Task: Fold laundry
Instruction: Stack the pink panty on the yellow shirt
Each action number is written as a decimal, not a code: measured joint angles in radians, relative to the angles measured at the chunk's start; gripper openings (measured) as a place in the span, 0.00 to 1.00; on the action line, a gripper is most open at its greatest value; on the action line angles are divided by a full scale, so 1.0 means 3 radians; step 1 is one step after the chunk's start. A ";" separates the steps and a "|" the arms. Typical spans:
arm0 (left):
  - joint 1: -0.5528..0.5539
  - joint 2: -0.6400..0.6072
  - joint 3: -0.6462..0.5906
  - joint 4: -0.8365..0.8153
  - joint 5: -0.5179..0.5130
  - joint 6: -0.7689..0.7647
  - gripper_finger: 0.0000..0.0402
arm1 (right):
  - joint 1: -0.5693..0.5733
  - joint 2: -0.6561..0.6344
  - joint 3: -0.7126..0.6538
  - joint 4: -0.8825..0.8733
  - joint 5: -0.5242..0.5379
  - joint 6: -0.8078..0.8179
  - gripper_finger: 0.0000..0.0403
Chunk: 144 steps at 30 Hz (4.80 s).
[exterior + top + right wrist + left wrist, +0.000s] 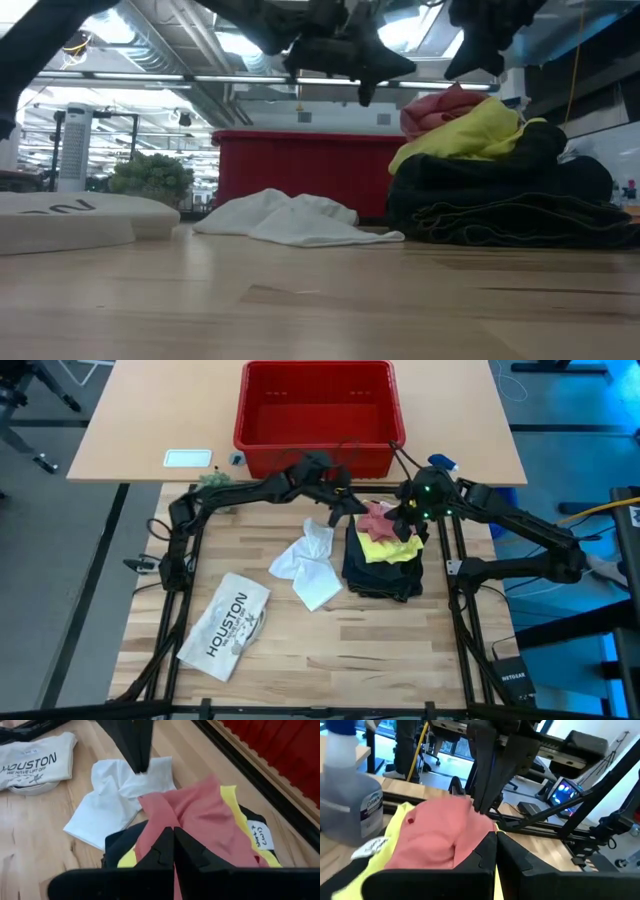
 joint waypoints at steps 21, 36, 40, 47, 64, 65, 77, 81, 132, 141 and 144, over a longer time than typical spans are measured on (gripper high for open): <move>0.0108 0.0504 0.0390 -0.0003 0.0192 0.0311 0.00 | 0.0000 0.0509 -0.0001 0.0191 0.0061 0.0018 0.00; 0.0109 0.0504 0.0391 -0.0443 0.0117 0.0787 0.00 | 0.0003 0.0321 -0.0003 -0.0224 -0.0827 -0.0008 0.00; 0.0111 0.0504 0.0391 -0.0418 0.0079 0.0799 0.00 | 0.0000 0.0154 -0.0001 -0.0102 -0.0409 0.0088 0.00; 0.0111 0.0504 0.0390 -0.0402 0.0077 0.0807 0.00 | -0.0115 0.0311 0.0000 0.0019 -0.0256 0.0064 0.00; 0.0126 0.0638 0.0384 -0.0423 0.0087 0.0804 0.00 | -0.0197 0.0482 -0.0001 -0.0667 -0.1305 -0.0355 0.00; 0.0126 0.0643 0.0384 -0.0403 0.0089 0.0806 0.00 | -0.0197 0.0473 -0.0001 -0.0768 -0.1371 -0.0398 0.00; 0.0126 0.0641 0.0644 -0.0580 0.0100 0.0827 0.00 | -0.0198 0.0106 -0.0001 -0.0398 -0.1010 -0.0182 0.00; 0.0107 0.0641 0.0874 -0.0797 0.0098 0.0898 0.00 | -0.0200 0.0055 0.0000 -0.0264 -0.0748 -0.0116 0.00; -0.0052 0.0826 0.1308 -0.1184 -0.0068 0.1278 0.00 | -0.0757 0.0362 -0.0003 -0.0205 -0.0777 -0.0338 0.00; -0.0077 0.0952 0.1341 -0.0904 -0.0035 0.1236 0.00 | -0.0626 0.0367 -0.0003 -0.0226 -0.0683 -0.0278 0.00; -0.0038 0.1023 0.1340 -0.0922 -0.0053 0.1210 0.00 | -0.0576 0.0370 -0.0003 -0.0272 -0.0664 -0.0268 0.00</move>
